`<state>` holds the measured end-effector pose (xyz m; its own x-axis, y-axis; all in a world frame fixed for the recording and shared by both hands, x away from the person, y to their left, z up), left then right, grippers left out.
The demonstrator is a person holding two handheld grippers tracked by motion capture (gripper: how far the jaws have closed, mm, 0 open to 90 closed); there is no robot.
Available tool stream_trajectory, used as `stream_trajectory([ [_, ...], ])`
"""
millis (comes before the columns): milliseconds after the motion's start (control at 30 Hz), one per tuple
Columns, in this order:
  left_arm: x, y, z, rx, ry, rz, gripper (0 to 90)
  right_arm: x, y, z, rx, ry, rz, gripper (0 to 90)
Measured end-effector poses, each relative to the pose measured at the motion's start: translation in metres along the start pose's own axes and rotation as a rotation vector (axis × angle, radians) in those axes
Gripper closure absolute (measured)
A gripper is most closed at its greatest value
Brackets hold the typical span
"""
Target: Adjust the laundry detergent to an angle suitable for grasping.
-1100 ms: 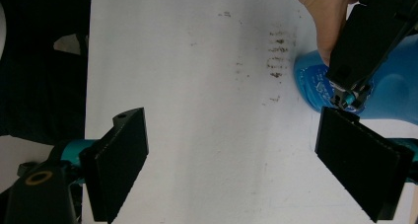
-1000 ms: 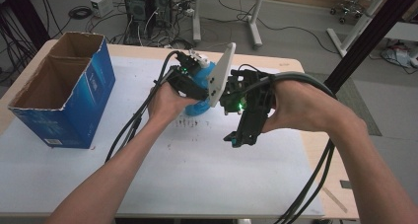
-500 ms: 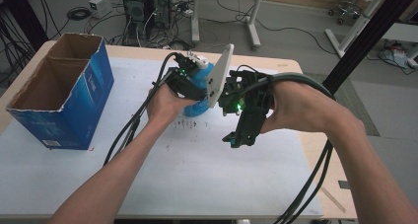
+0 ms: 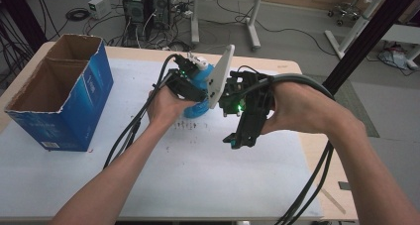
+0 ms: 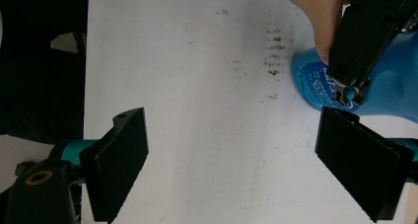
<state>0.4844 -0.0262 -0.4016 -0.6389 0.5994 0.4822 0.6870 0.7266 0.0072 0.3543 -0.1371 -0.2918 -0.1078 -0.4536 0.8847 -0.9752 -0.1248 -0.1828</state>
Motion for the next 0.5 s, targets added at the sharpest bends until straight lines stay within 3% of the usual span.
stream_trajectory([
  [333,-0.0012,0.0001,0.0001,0.002,-0.006,0.004,41.8,0.0003,0.0003,0.0000,0.000,0.003,0.000,12.2],
  [500,-0.0002,-0.0005,-0.0005,0.006,-0.016,0.027,45.2,0.0003,0.0002,-0.0004,0.001,0.003,0.000,12.2],
])
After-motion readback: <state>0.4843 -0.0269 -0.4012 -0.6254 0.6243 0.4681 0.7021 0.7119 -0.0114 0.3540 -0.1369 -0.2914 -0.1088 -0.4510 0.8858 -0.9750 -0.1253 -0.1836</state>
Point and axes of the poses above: each handheld gripper's, and its own axes: x roughly backward along the jaws, z roughly out of its underside, y roughly to its left, the point moved 5 cm from there along -x, roughly forward along the jaws, and after that the axes turned 12 degrees about -y, right-handed, at the moved point
